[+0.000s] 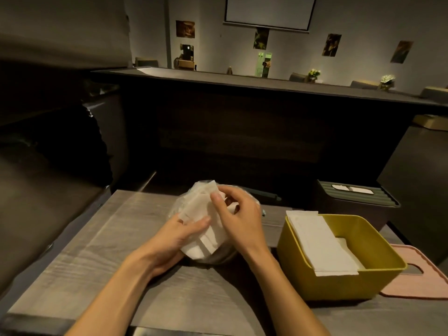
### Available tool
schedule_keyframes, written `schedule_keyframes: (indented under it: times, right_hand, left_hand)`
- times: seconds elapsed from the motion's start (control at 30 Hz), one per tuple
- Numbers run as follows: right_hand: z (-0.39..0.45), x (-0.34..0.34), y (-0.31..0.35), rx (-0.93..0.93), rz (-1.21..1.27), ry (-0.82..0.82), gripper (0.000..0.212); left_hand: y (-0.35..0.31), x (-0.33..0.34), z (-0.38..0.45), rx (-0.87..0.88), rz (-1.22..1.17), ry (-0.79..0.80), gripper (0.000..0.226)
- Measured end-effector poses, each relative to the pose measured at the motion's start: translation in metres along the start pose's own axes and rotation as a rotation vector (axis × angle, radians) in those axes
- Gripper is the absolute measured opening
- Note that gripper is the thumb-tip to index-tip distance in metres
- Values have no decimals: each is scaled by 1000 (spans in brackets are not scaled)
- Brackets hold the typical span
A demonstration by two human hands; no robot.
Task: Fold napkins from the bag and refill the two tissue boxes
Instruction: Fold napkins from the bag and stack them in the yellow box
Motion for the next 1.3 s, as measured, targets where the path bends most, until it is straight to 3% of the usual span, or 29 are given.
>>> schedule_keyframes:
  times: [0.3, 0.43, 0.57, 0.67, 0.77, 0.83, 0.93, 1.07, 1.17, 1.3]
  right_hand:
    - [2, -14, 16, -99, 25, -142, 15]
    - [-2, -39, 38, -230, -35, -351, 16]
    - [-16, -61, 48, -257, 108, -591, 18]
    - [-1, -41, 45, -240, 90, -353, 16]
    - [3, -5, 38, -283, -226, -42, 15]
    - [1, 8, 29, -242, -324, 49, 20]
    - [2, -6, 18, -74, -210, -59, 30]
    - [-3, -10, 0, 99, 31, -31, 14]
    - [-2, -16, 10, 42, 66, -110, 13]
    - [-5, -52, 34, -117, 54, -451, 14]
  left_hand:
    - [1, -2, 3, -4, 116, -25, 39]
    - [4, -3, 2, -39, 10, -12, 39]
    - [1, -5, 2, -53, -173, -27, 40]
    - [-3, 0, 2, -63, -263, -9, 45]
    - [-7, 7, 0, -33, -283, 68, 64]
    - [-7, 7, 0, -8, -226, 73, 56]
    - [-1, 0, 4, -16, -101, 28, 50]
    - [3, -3, 5, -18, -32, 4, 46]
    - [3, -2, 6, -3, -5, 6, 40]
    - [3, 0, 6, -5, 6, 18, 39]
Point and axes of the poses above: each hand's wrist, its own z-axis towards the middle knuckle, its own x-axis out of the palm, y = z × x, the point moved 9 cm from there along z, towards the middle knuckle, and after that the axes turned 14 degrees about -x, right-handed, at the moved point
